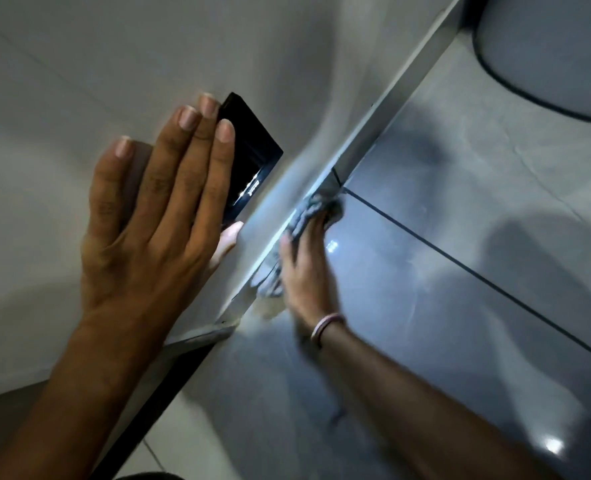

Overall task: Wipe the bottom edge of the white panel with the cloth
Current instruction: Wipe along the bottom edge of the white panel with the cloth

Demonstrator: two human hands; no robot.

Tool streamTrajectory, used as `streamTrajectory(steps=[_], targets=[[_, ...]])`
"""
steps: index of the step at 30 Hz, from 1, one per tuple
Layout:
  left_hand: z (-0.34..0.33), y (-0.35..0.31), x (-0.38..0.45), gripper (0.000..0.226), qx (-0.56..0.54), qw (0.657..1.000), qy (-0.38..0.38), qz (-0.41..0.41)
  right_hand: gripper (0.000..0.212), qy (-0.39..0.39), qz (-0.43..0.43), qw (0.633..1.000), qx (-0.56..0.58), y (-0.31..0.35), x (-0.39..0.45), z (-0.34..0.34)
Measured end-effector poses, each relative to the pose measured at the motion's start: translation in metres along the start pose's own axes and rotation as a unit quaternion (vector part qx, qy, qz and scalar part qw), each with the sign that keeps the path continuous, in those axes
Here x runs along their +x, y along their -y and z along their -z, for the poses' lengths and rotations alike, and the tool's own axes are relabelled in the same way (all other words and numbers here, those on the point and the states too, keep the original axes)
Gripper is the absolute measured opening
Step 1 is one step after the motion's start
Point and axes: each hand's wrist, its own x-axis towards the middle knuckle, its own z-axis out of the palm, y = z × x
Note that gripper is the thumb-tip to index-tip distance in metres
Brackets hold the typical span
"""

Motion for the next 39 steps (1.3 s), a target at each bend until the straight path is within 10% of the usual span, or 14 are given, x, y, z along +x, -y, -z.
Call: streamTrajectory(steps=[6,17,23,33,39], targets=[[-0.003,0.001,-0.002,0.081,-0.006,1.0,-0.028,-0.003,0.08,0.254,-0.036,0.96,0.11,-0.003,-0.154,-0.076],[0.0,-0.003,0.003,0.083,0.023,0.999,-0.031,0.007,0.071,-0.022,-0.069,0.992,0.105,0.02,0.05,0.031],[0.008,-0.007,0.007,0.089,0.016,1.0,-0.014,0.015,0.065,0.258,-0.128,0.939,0.189,0.023,-0.124,-0.033],[0.032,-0.031,0.069,0.076,0.019,0.999,-0.039,0.025,0.061,-0.028,-0.147,0.973,0.176,0.035,0.09,0.068],[0.092,-0.051,0.128,0.066,-0.206,0.976,0.065,0.028,0.023,-0.044,-0.278,0.889,0.361,0.053,0.112,0.111]])
